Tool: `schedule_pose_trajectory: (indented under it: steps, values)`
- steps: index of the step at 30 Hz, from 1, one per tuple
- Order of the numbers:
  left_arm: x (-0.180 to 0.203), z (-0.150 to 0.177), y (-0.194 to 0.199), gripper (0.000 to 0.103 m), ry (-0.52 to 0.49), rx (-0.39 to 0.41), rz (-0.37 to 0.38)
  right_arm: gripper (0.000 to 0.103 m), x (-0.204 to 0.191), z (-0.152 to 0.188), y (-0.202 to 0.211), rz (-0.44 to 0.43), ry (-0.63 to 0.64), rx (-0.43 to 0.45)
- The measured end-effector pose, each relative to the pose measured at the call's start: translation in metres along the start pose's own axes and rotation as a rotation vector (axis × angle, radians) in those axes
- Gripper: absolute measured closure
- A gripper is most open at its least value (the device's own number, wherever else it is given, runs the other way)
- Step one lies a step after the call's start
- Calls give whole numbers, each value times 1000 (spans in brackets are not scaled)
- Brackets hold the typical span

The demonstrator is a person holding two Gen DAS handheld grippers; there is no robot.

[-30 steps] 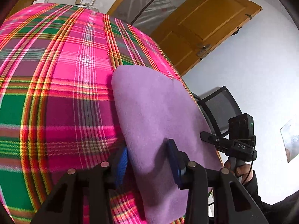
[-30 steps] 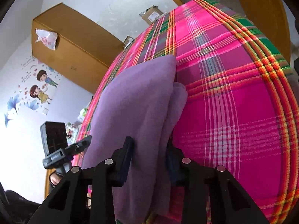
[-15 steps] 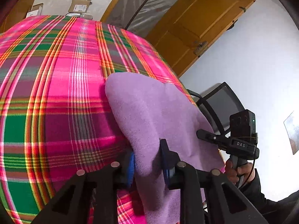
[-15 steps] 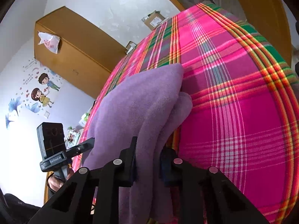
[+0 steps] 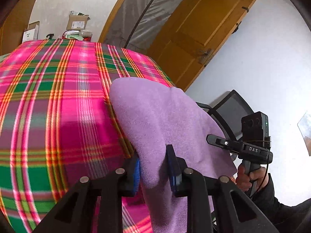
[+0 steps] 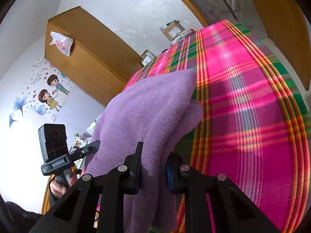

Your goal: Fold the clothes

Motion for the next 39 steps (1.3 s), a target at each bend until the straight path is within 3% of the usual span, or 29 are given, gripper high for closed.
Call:
schedule_pose_trajectory:
  steps: [19,39]
  values:
    - [-70,-45,13,78,30,11,-81,84,-23,-53,-84,-11,19,-69]
    - [-220,-103,95,77,119,93,-257,83,-121,-103,-256,-115,84,-178]
Point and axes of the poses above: each gripper's, at about its wrist camera, not at the fingertips, and y roughly against the way its jaws point, x to its right, z to its underside, the point moved 6 cm from there along -y, roughly the way its jaws point, and after that the axes turned 8 degrees about z, right-handed, at the moved point
